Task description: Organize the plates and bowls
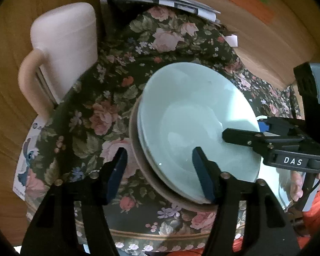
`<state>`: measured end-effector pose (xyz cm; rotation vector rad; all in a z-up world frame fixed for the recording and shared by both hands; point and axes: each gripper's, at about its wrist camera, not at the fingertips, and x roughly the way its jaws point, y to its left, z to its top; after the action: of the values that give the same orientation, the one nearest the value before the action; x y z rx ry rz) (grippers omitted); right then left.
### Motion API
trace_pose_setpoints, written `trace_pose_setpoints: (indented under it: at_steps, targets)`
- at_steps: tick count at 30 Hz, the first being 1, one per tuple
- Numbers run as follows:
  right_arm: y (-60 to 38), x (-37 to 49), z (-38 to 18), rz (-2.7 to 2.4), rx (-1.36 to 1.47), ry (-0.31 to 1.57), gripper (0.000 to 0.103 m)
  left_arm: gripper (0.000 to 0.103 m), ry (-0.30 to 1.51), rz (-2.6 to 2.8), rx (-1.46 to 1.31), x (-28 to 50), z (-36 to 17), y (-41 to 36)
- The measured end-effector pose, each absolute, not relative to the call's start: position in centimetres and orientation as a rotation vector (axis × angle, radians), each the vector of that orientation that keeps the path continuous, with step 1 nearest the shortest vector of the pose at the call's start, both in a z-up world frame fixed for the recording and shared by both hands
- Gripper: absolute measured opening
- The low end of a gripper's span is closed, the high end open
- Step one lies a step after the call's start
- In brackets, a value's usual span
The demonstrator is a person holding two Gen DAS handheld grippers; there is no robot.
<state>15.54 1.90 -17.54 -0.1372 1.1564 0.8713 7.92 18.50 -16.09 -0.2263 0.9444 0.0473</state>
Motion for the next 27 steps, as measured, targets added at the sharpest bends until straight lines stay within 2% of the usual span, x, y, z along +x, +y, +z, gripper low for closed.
trace_pose_setpoints:
  at_steps: [5,9,27]
  targets:
    - [2.4,15.9,-18.0,0.878,-0.123,1.171,0.033,0.046,0.963,0.025,-0.281,8.6,-16.8,18.6]
    - [2.2,15.8,-17.9,0.866,-0.115,1.163,0.03,0.043,0.955,0.044,-0.301,8.6,-16.8,18.8]
    - [-1.1,15.2,-15.1,0.833,-0.043,1.101,0.029,0.042,0.941,0.107,-0.232,8.7,-14.4,16.9]
